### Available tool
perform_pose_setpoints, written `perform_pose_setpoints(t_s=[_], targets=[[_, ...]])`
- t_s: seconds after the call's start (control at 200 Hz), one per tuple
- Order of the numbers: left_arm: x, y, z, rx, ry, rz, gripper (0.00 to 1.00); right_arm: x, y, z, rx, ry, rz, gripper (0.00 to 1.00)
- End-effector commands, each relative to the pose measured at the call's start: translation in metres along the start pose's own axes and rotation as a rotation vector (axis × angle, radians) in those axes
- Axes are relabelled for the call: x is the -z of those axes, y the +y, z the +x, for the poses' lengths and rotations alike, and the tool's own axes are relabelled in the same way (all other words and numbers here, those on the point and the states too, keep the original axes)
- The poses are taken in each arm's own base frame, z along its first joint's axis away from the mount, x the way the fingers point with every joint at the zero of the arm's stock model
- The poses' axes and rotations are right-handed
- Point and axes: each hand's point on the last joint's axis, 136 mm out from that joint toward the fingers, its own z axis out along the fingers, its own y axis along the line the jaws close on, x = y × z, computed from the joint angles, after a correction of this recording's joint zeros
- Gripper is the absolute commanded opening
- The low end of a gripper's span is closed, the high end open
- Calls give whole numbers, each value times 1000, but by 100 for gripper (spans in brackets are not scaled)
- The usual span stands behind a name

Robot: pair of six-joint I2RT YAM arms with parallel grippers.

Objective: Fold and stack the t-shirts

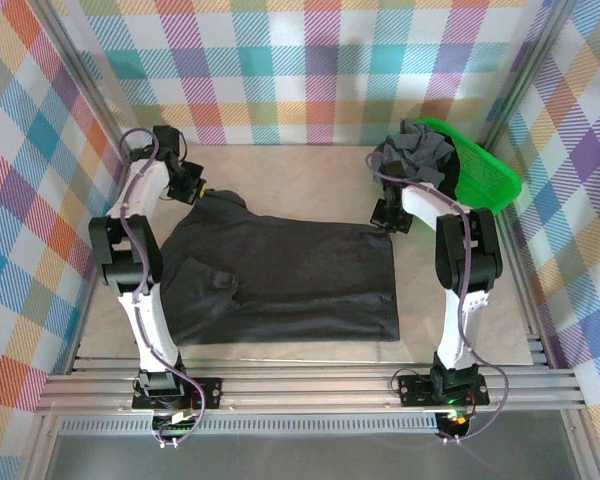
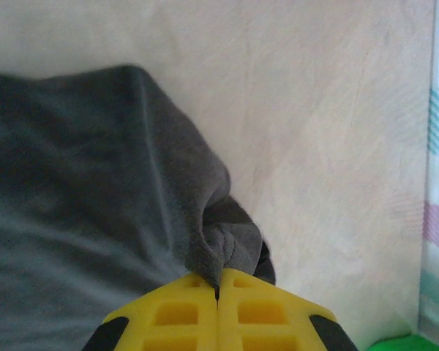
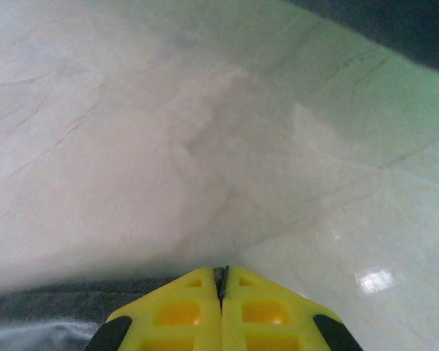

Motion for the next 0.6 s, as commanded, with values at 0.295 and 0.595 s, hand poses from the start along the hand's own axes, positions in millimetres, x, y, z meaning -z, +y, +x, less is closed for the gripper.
perform_pose_setpoints(t_s=[0.295,0.595], targets=[[117,159,52,55,-158,-217,0,70,-5,39,53,-72,-121,0],[138,270,105,122,-152,-338,0,61,-45,126,18,103,-82,0]])
